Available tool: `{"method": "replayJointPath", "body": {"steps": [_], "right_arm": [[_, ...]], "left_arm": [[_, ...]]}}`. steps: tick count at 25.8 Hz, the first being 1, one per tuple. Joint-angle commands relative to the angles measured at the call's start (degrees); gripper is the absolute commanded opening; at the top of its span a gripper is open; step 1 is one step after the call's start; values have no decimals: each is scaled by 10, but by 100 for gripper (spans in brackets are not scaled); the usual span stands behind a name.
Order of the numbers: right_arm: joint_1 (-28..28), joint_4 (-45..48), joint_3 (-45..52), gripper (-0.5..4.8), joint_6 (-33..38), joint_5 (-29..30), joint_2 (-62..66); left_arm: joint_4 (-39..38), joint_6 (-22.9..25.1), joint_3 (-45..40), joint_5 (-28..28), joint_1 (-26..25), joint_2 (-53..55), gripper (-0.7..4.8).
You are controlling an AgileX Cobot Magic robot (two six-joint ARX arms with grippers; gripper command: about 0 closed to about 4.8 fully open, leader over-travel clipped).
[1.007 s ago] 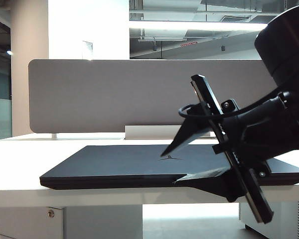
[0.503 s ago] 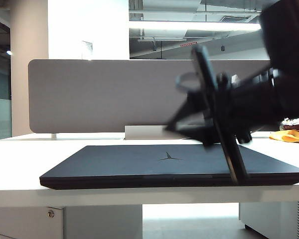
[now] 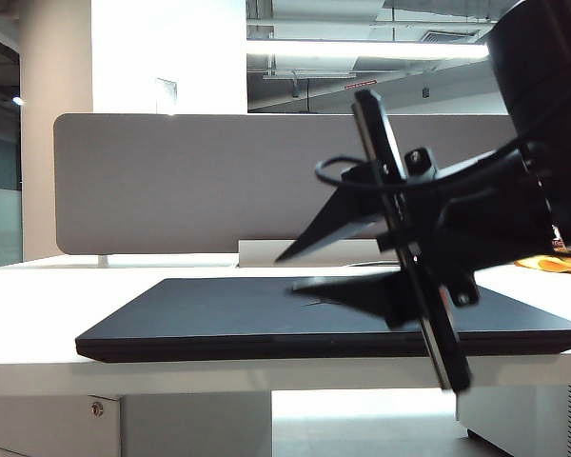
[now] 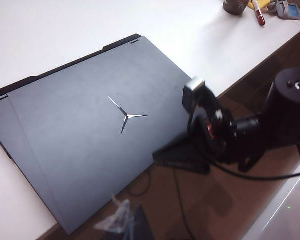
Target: Open the lid of the laptop and use the keypad to enter the password "123".
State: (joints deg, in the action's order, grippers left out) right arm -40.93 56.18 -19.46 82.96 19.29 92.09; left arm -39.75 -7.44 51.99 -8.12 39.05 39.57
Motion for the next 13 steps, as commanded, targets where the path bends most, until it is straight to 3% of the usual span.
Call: {"method": "replayJointPath", "body": {"steps": [1, 5, 13], "right_arm": [[-3, -43, 8, 97, -5, -5, -3], [-3, -63, 15, 171, -5, -43, -3], [-2, -71, 15, 171, -7, -107, -2]], "left_arm": [[3, 2, 2, 0, 0, -1, -5], [3, 2, 2, 0, 0, -1, -5], [3, 2, 2, 0, 0, -1, -5]]}}
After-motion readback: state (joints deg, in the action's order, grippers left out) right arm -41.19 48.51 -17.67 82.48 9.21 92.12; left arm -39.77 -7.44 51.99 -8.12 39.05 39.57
